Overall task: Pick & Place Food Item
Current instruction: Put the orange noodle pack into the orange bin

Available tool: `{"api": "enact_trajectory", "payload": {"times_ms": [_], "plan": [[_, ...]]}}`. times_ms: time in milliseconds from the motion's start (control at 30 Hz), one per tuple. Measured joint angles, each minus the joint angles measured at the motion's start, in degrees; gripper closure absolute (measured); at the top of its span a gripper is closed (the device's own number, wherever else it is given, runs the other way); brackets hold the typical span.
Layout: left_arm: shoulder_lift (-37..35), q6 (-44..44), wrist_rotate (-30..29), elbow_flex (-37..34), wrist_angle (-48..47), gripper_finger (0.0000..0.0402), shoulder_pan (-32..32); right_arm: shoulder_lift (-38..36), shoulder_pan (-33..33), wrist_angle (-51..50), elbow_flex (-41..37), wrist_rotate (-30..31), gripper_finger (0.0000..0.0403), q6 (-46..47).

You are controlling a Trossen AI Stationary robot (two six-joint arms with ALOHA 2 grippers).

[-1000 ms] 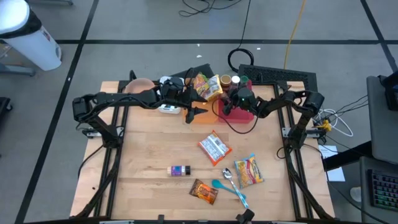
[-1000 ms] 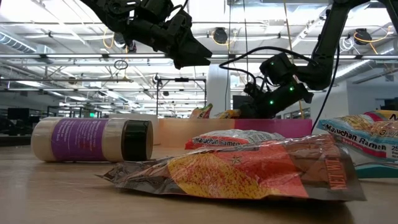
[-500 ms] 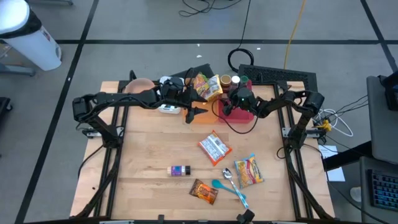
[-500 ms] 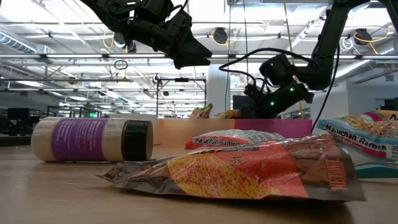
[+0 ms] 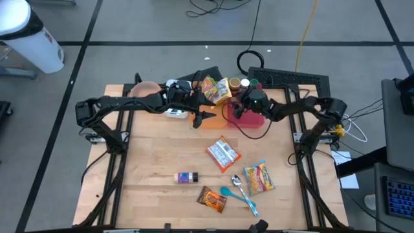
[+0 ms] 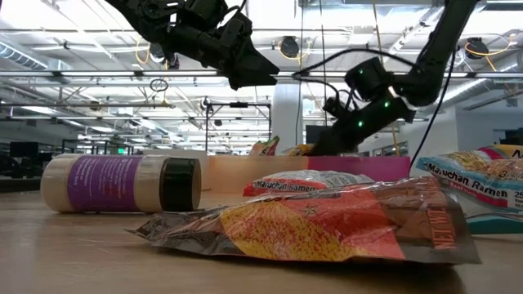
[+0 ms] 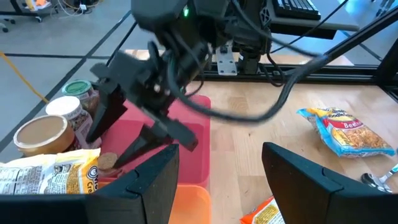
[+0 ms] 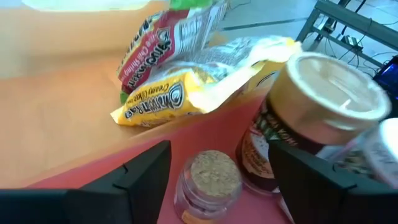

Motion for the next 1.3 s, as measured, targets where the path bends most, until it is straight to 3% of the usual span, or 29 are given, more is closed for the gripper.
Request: {"api": "enact_trajectory", "payload": {"times_ms": [200,467,633,733,933,1067,1300], "plan": [[-2.0,0.0,-0.5,0.0,-0.9,0.0163,0.1,-9.4,1.3,-11.0,0.0,-0.1,0.0143,0.1],[-14.6,0.4,-0.4,0.0,-13.4,0.0163,1.4,-24.7,7.9,-24.3,-0.1,-0.4,0.0146,5.1],[-19.6,-1.2,0.1,-1.0,-18.5,0.0163,-0.6,-31.1,14.1,-17.2,-6.3,-7.9,0.0147,12.9],[-21.3,-4.0,0.1,-5.4,-15.1,0.0163,-2.8,-32.5,18.9,-5.6,-12.3,-9.2,0.0147,16.7],[-23.3,-11.1,0.0,-18.7,2.9,0.0163,-8.4,-32.4,27.3,14.2,-21.0,-8.5,0.0147,17.1],[-23.4,-15.3,-4.2,-26.3,15.6,0.0163,-13.3,-32.3,31.6,18.3,-22.7,-4.6,0.0148,16.6],[-23.4,-16.2,-16.0,-32.2,23.9,0.0163,-23.0,-30.5,35.9,18.2,-22.9,-3.8,0.0149,18.0]]}}
